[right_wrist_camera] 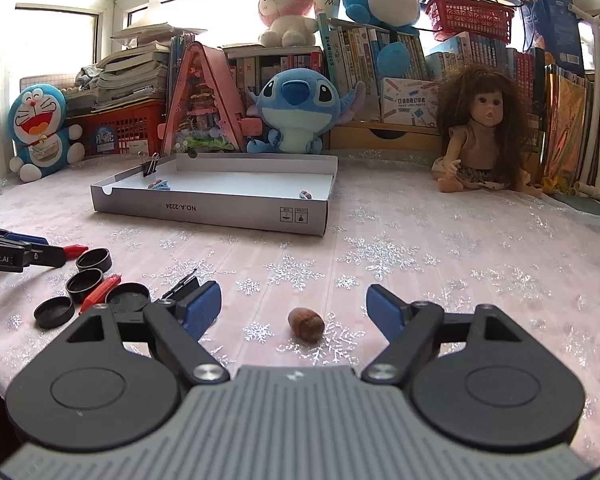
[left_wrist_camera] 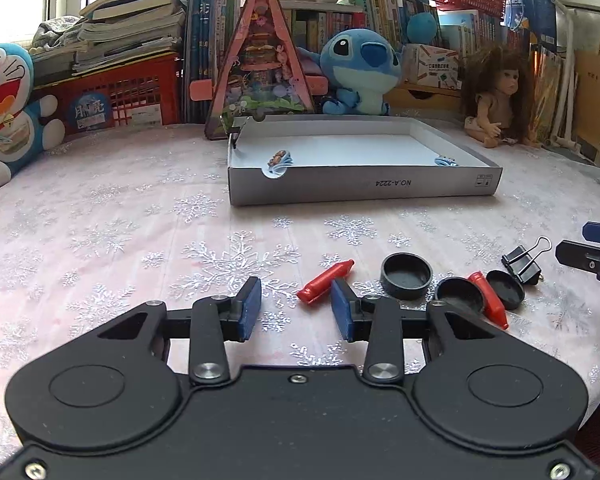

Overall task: Organize rigid objects
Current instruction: 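Move the left gripper to the red crayon while the right approaches another brown nut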

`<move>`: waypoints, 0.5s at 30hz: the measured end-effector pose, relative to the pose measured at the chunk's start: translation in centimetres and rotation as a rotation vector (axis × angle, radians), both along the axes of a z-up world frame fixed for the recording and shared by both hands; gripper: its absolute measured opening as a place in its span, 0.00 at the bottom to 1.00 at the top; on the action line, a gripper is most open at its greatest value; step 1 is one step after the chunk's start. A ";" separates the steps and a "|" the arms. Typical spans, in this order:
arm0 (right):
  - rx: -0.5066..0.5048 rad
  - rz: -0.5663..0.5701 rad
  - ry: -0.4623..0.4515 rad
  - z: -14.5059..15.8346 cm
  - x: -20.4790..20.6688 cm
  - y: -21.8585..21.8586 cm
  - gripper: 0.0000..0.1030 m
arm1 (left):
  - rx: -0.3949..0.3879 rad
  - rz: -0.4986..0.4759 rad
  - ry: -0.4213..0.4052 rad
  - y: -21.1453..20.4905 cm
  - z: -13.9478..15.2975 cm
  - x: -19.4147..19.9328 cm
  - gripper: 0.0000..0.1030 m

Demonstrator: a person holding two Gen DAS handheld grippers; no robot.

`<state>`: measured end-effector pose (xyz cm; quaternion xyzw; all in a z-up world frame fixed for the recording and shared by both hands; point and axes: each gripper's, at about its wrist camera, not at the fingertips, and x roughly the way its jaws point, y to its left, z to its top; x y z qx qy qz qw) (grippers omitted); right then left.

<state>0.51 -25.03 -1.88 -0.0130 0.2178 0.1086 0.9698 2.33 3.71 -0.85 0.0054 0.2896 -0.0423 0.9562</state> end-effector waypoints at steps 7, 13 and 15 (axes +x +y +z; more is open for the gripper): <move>-0.001 -0.008 0.008 -0.3 -0.1 0.2 0.85 | 0.022 0.082 0.015 1.3 0.1 1.0 0.39; -0.019 -0.046 0.018 -0.5 0.0 0.5 0.85 | -0.041 0.097 0.018 1.0 0.6 0.9 0.48; -0.029 -0.059 0.022 -0.6 -0.1 0.6 0.85 | -0.069 0.103 0.012 0.4 0.8 0.9 0.52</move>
